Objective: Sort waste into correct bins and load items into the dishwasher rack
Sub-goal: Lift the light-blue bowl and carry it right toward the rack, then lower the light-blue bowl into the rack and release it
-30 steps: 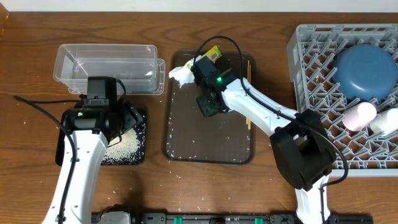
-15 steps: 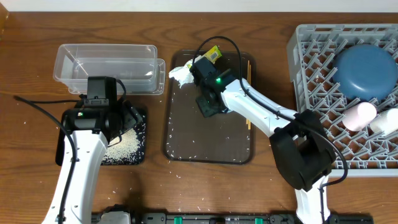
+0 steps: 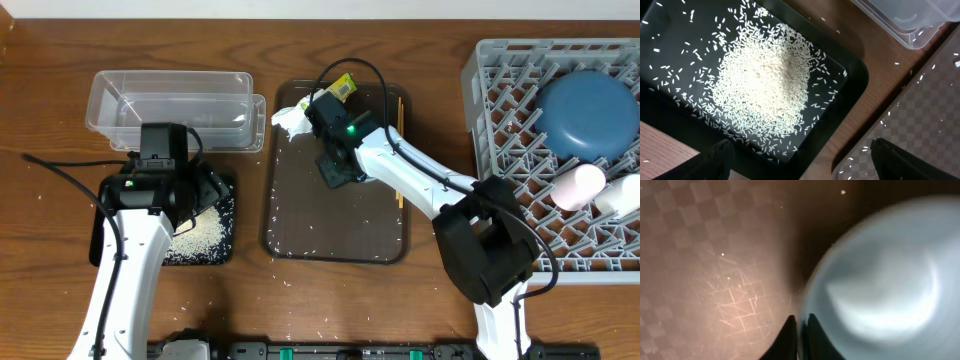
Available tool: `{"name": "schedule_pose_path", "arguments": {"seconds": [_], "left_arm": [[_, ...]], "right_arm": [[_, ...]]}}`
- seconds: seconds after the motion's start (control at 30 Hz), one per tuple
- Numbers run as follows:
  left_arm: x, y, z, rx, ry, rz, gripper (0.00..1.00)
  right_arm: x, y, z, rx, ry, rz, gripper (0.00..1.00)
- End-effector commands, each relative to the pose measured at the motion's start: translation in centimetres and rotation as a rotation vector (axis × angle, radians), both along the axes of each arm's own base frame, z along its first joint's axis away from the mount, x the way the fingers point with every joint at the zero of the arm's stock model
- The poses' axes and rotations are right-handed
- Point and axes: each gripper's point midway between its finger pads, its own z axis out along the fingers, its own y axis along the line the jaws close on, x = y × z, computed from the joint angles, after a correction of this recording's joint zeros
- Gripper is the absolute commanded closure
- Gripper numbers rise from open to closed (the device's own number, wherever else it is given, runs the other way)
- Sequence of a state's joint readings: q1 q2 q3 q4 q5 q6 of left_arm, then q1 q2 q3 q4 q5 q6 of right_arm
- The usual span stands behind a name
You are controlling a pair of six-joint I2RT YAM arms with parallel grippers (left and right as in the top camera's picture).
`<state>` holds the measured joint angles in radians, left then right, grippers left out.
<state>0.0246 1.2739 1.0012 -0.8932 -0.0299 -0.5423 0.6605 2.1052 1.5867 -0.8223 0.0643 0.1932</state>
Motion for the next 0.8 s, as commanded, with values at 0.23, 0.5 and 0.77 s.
{"name": "schedule_pose_path", "arguments": {"seconds": [0.23,0.5,0.77], "left_arm": [[0.3,0.4,0.4,0.016,-0.006,-0.004,0.1],[0.3,0.4,0.4,0.016,-0.006,-0.004,0.1],[0.3,0.4,0.4,0.016,-0.006,-0.004,0.1]], "right_arm": [[0.8,0.4,2.2,0.017,-0.025,-0.022,0.99],[2.6,-0.9,10.9,0.078,-0.108,-0.067,0.99],[4.2,-9.2,21.4,0.213,-0.222,-0.24,0.99]]}}
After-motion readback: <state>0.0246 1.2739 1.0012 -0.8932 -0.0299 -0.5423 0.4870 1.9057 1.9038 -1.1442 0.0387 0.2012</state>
